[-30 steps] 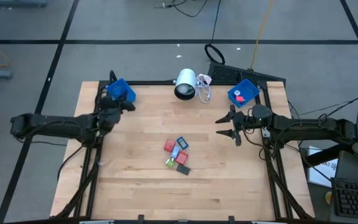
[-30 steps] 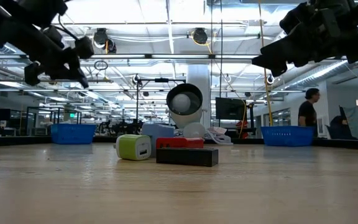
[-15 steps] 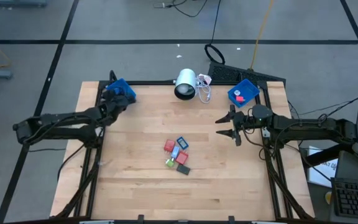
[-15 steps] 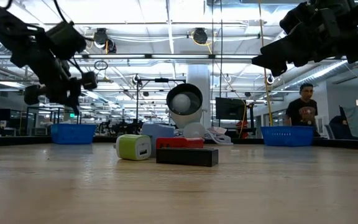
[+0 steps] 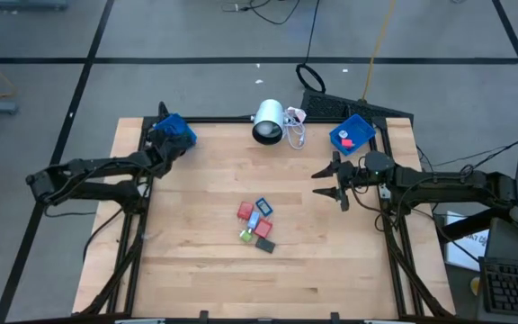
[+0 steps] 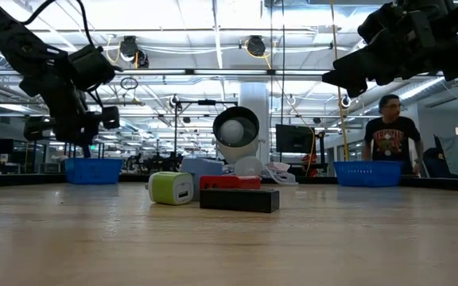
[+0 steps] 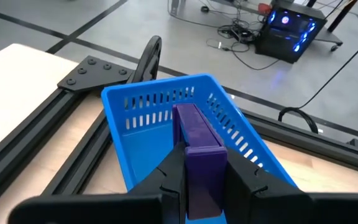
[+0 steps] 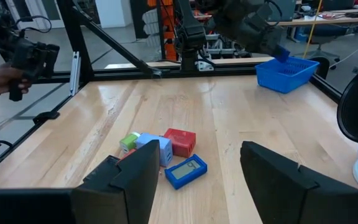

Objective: Pick & Place Office items
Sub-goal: Put the dark blue digital timer into the left blue bin, then put the blue charger adapter into the right blue bin

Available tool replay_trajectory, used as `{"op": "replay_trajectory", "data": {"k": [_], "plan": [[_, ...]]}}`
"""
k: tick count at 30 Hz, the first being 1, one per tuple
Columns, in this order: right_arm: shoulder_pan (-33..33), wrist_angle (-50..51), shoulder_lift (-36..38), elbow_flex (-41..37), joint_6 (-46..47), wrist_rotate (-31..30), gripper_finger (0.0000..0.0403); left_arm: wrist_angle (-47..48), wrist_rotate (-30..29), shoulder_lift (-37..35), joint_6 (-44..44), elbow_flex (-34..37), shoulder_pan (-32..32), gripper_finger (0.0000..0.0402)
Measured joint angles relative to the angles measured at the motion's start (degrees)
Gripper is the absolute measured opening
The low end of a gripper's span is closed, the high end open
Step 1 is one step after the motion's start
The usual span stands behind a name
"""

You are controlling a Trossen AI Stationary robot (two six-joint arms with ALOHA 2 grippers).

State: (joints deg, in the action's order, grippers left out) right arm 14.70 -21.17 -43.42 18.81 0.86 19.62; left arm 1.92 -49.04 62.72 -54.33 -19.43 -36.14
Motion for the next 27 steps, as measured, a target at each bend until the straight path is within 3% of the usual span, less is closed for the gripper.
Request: {"op": "replay_trajectory", "data": {"k": [13, 27], "plan": [[-0.01, 0.02, 0.0, 0.0, 0.0, 0.0, 0.0212, -0.02, -0.48, -0.02, -0.46, -0.01, -0.59, 0.0071], [-0.01, 0.02, 0.0, 0.07, 0.2, -0.01, 0.0212, -0.09, 0.25, -0.04, 0.28, -0.01, -1.48, 0.0202]]}}
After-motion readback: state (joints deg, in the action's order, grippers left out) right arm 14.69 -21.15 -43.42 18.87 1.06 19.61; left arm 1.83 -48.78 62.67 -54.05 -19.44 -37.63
